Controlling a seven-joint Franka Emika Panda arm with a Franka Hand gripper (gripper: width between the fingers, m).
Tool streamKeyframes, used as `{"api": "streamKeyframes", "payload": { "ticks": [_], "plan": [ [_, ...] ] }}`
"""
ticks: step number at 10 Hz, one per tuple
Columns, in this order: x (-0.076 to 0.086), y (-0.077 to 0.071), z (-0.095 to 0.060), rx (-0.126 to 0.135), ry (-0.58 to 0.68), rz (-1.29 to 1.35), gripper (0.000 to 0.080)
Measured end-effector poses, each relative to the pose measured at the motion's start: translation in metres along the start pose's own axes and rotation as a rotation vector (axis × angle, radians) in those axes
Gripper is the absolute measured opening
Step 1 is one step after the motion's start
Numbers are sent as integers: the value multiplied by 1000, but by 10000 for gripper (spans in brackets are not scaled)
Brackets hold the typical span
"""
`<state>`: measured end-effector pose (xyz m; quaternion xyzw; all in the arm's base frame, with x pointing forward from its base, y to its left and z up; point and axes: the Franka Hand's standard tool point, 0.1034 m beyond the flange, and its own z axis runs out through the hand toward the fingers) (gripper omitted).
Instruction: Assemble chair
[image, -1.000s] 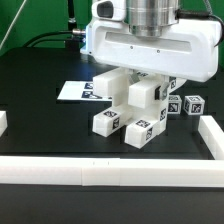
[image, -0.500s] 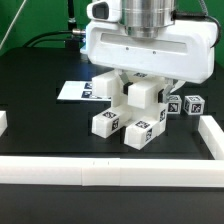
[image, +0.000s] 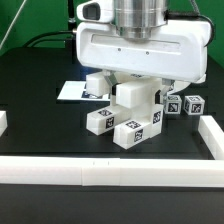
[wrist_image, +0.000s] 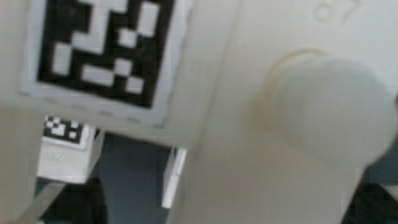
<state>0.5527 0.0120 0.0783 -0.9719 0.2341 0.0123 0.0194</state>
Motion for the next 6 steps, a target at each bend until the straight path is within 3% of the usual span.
{"api": "streamKeyframes", "payload": {
  "ticks": [5, 6],
  "plan": [
    [1, -4, -45, 47, 3, -132, 649],
    [1, -4, -44, 46, 4, -130, 649]
  ]
}}
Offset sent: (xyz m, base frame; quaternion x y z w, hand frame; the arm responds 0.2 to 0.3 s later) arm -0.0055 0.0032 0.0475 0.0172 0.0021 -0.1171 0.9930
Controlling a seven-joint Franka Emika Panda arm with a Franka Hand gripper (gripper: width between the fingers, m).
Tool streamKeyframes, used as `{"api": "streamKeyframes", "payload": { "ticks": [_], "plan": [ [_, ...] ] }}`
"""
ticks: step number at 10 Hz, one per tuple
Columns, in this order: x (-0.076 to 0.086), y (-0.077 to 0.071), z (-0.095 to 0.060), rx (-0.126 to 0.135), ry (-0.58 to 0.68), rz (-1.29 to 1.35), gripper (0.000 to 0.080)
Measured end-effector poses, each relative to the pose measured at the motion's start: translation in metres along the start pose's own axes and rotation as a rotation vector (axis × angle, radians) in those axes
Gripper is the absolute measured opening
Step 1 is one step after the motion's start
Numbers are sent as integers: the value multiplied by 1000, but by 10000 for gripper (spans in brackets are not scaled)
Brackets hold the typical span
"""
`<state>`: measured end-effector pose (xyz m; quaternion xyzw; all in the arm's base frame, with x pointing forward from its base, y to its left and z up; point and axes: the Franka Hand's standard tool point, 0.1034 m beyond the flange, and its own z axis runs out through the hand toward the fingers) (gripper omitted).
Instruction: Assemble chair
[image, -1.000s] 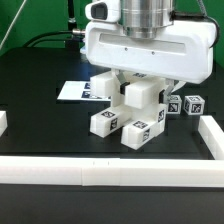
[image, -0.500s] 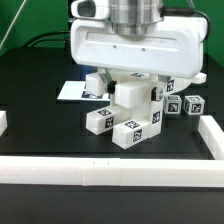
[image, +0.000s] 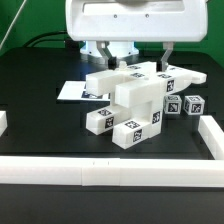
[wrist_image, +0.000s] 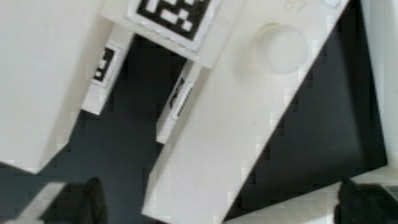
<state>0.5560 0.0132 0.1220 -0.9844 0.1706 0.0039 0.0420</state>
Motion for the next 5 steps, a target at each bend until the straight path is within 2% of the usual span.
{"api": "streamKeyframes", "payload": {
  "ticks": [3, 4, 5],
  "plan": [
    [0, 0, 1, -2, -2, -7, 649],
    [0, 6, -2, -6, 0, -188, 649],
    [-4, 10, -8, 18, -18, -261, 649]
  ]
}}
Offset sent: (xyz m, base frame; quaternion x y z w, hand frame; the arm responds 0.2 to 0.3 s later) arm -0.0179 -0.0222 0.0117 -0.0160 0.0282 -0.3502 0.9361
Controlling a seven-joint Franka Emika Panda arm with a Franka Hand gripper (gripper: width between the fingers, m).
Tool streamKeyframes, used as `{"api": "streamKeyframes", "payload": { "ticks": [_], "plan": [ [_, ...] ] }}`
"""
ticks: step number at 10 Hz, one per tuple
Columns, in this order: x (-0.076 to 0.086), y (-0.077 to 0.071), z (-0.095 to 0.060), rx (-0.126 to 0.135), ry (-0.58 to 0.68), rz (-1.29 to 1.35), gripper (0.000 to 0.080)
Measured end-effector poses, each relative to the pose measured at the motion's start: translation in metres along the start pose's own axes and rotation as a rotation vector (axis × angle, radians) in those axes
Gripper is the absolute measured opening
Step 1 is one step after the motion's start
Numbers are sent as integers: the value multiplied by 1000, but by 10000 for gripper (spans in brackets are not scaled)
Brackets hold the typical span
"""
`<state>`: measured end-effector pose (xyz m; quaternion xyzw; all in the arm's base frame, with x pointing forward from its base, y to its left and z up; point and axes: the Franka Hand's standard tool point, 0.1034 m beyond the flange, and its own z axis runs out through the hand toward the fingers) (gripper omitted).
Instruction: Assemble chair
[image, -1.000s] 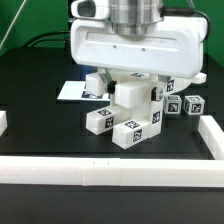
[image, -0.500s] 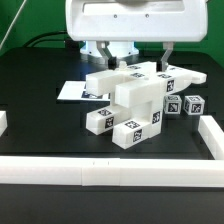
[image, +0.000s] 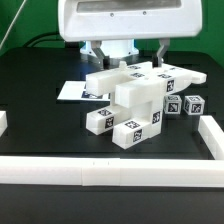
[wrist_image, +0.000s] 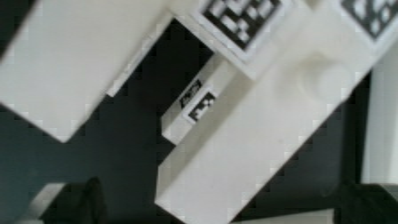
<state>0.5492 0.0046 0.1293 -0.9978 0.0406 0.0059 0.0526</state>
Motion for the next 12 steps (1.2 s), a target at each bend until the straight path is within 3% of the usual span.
{"api": "streamKeyframes", "payload": {
  "ticks": [5, 6, 8, 12],
  "plan": [
    [-6, -2, -2, -2, 12, -95, 649],
    [-9, 0, -5, -14, 15, -267, 649],
    [-24, 4, -4, -88, 12, -740, 649],
    [-28, 8, -3, -96, 16, -872, 649]
  ]
}}
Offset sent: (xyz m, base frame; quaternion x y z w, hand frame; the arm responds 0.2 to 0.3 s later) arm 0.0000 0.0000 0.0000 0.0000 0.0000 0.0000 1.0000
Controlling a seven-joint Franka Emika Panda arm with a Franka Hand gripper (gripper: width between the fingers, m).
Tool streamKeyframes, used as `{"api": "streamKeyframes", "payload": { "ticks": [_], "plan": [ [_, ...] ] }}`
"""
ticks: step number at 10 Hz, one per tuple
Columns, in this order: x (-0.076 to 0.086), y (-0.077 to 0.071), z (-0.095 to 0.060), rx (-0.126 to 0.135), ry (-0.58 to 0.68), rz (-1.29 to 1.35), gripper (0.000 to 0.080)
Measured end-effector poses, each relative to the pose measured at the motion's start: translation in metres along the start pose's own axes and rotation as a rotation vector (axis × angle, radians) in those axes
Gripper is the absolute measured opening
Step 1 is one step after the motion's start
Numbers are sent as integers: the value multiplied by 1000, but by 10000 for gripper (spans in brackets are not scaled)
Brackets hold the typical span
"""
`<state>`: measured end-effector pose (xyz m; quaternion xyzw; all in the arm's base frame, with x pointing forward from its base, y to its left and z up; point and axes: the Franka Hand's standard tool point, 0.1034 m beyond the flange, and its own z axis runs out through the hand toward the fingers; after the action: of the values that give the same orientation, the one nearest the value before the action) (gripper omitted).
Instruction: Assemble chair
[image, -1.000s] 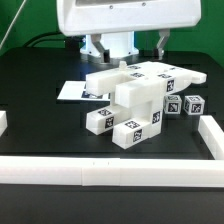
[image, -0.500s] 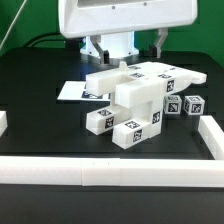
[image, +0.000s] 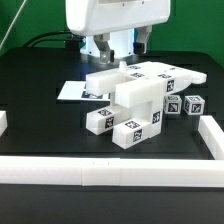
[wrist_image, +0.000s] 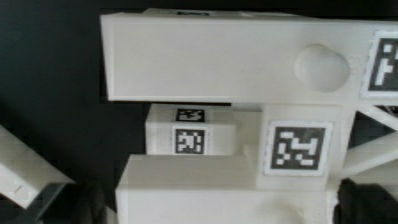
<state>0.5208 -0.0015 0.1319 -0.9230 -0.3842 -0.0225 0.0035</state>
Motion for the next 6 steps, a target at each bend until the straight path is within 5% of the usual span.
{"api": "streamKeyframes", "payload": {
  "ticks": [1, 6],
  "plan": [
    [-3, -1, 0, 0, 0, -9, 649],
    [-77, -30, 12, 30, -7, 13, 649]
  ]
}}
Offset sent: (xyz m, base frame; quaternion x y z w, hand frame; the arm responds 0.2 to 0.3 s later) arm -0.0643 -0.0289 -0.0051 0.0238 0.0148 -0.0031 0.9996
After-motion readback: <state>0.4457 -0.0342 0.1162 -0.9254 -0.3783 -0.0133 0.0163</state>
